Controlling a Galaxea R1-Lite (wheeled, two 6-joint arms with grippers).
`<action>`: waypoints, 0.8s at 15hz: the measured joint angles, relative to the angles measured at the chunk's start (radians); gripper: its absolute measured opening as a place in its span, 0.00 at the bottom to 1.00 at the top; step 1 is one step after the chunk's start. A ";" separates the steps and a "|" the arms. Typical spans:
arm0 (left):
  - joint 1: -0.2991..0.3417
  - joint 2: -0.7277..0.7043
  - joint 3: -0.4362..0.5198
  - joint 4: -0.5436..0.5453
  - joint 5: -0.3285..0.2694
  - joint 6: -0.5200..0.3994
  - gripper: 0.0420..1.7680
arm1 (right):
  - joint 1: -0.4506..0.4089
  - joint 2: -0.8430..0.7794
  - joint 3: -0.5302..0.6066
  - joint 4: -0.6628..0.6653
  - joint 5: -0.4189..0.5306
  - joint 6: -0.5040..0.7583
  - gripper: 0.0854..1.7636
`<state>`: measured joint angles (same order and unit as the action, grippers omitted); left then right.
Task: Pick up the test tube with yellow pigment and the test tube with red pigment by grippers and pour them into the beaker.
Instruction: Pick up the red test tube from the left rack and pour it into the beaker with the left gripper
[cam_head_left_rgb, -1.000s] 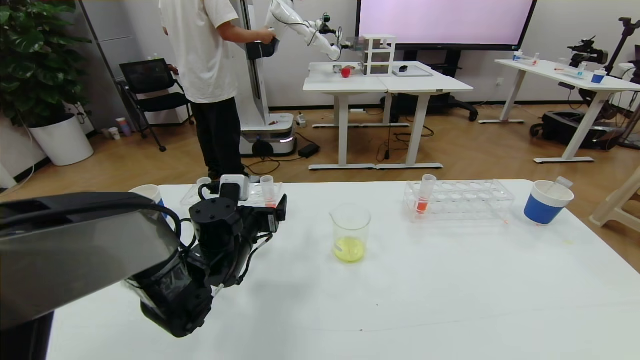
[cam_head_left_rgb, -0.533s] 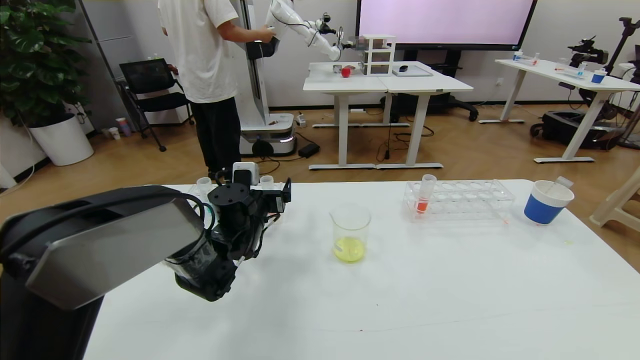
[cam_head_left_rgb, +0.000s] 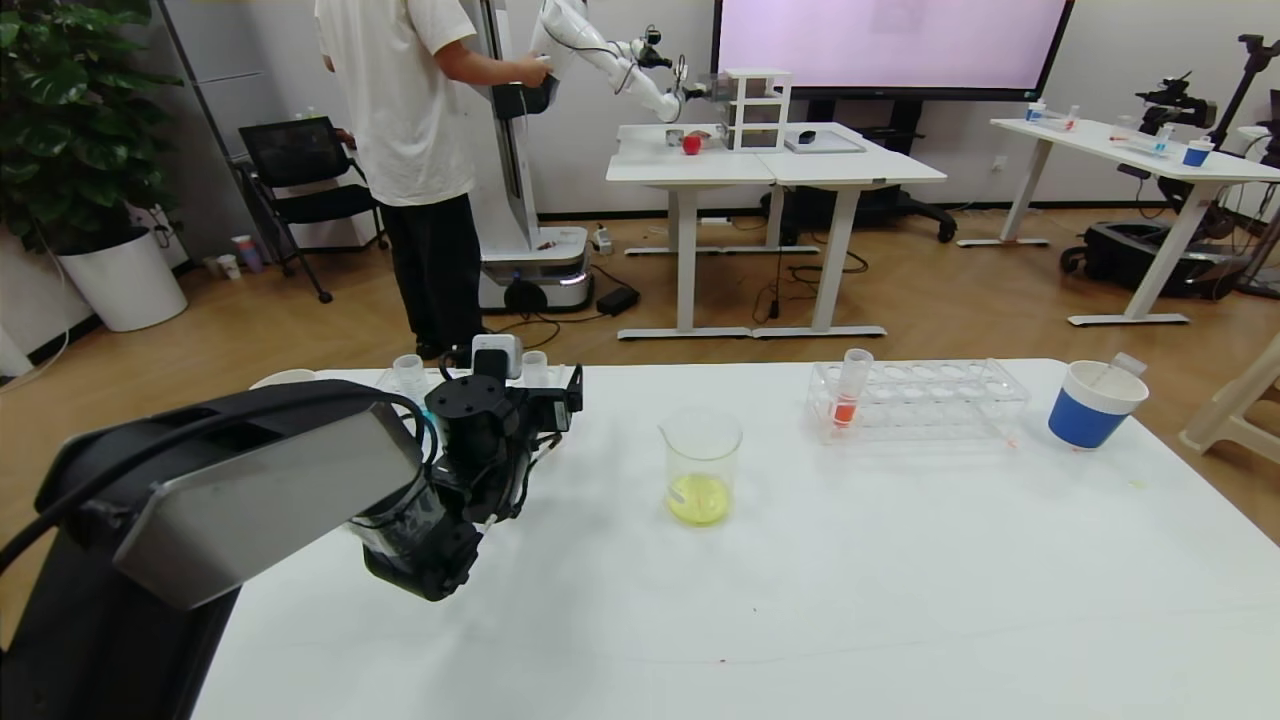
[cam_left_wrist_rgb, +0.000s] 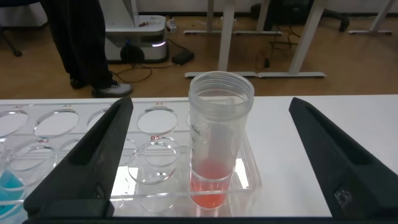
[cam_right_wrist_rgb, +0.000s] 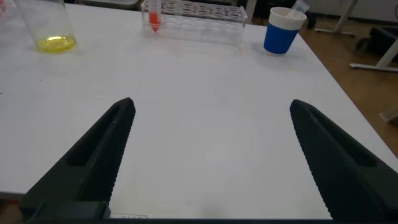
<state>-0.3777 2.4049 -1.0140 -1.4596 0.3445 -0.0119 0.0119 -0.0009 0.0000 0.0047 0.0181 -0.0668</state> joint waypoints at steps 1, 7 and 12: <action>-0.001 0.000 0.000 0.000 -0.003 0.000 0.93 | 0.000 0.000 0.000 0.000 0.000 0.000 0.98; -0.004 -0.001 -0.001 0.002 -0.005 0.002 0.29 | 0.000 0.000 0.000 0.000 0.000 0.000 0.98; -0.002 -0.054 -0.010 0.043 -0.019 0.029 0.26 | 0.000 0.000 0.000 0.000 0.000 0.000 0.98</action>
<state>-0.3794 2.3506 -1.0240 -1.4166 0.3260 0.0172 0.0119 -0.0009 0.0000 0.0047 0.0181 -0.0668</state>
